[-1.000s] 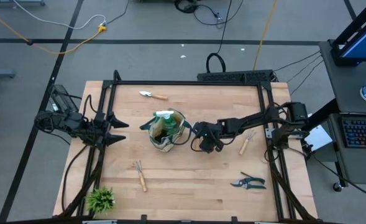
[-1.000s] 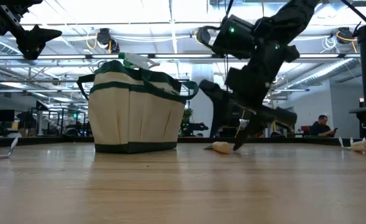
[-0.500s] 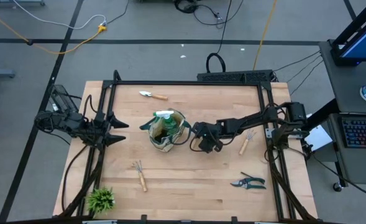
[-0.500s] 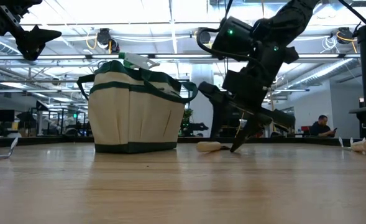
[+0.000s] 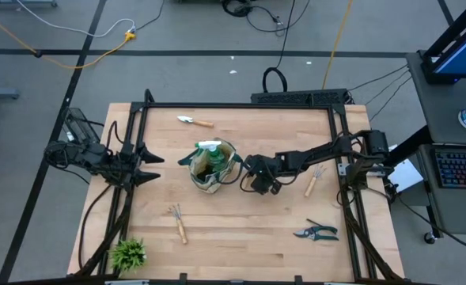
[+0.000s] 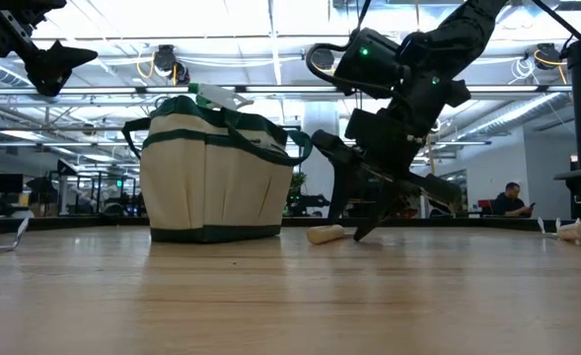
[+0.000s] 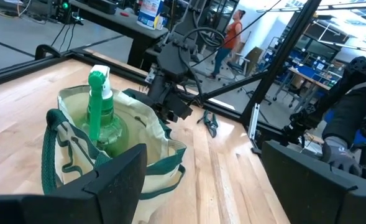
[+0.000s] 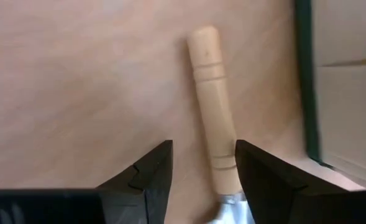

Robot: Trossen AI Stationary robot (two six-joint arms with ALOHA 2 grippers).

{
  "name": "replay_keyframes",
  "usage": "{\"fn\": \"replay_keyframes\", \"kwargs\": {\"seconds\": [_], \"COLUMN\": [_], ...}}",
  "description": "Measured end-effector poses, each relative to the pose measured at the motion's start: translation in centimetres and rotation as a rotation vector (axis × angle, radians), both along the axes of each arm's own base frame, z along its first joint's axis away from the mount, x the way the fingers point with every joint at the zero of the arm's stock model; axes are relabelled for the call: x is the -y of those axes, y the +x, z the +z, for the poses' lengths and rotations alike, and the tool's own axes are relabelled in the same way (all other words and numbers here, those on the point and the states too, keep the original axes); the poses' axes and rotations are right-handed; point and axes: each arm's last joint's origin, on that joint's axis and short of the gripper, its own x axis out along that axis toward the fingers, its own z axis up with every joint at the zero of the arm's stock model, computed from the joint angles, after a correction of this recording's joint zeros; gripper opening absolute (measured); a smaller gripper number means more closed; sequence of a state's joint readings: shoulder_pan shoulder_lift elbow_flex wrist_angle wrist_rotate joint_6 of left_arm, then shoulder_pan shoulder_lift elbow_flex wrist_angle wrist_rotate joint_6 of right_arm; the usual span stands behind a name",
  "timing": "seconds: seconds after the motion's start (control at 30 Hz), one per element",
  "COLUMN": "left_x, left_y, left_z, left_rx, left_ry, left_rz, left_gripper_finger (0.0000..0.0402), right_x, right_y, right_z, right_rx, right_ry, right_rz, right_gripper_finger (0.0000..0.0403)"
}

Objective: Pick & Place Garden tools in Gardening bag
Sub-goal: Put the brown bottom trowel into the green gardening bag

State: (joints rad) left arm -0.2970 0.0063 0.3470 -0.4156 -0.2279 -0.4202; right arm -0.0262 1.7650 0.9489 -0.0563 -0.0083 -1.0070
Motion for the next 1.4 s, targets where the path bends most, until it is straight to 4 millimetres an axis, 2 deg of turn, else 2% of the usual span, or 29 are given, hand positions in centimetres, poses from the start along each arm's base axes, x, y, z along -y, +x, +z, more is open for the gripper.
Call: {"fn": "replay_keyframes", "kwargs": {"seconds": [0.27, 0.4, 0.53, 0.7, 0.83, 1.0, 1.23, 1.4], "left_x": [0.0, 0.0, 0.0, 0.0, 0.0, 0.0, 0.0, 0.0], "left_y": [0.0, 0.0, 0.0, 0.0, 0.0, 0.0, 0.0, 0.0], "left_z": [0.0, 0.0, 0.0, 0.0, 0.0, 0.0, 0.0, 0.1], "left_rx": [0.0, 0.0, 0.0, 0.001, 0.001, 0.001, -0.001, 0.005], "left_ry": [0.001, 0.0, -0.001, -0.006, -0.008, -0.008, -0.029, -0.036], "left_rz": [0.0, 0.0, 0.0, 0.001, 0.0, 0.001, 0.002, 0.002], "left_gripper_finger": [0.0324, 0.0324, 0.0324, 0.0324, 0.0324, 0.0324, 0.0324, 0.0324], "right_x": [-0.1, -0.2, 0.0, 0.1, 0.1, 0.1, -0.2, -0.9], "right_y": [0.5, 0.4, 0.6, 0.8, 0.7, 0.4, -0.3, -1.1], "right_z": [0.4, 0.3, -0.8, -2.8, -3.2, -3.4, -3.3, -2.3], "right_rx": [0.064, 0.051, 0.015, -0.041, -0.067, -0.095, -0.151, -0.189], "right_ry": [-0.048, 0.021, 0.128, 0.17, 0.208, 0.214, 0.235, 0.22], "right_rz": [-0.028, -0.044, -0.063, -0.123, -0.19, -0.253, -0.351, -0.415], "right_gripper_finger": [0.0169, 0.0168, 0.0167, 0.0167, 0.0161, 0.013, 0.0056, 0.0051]}}
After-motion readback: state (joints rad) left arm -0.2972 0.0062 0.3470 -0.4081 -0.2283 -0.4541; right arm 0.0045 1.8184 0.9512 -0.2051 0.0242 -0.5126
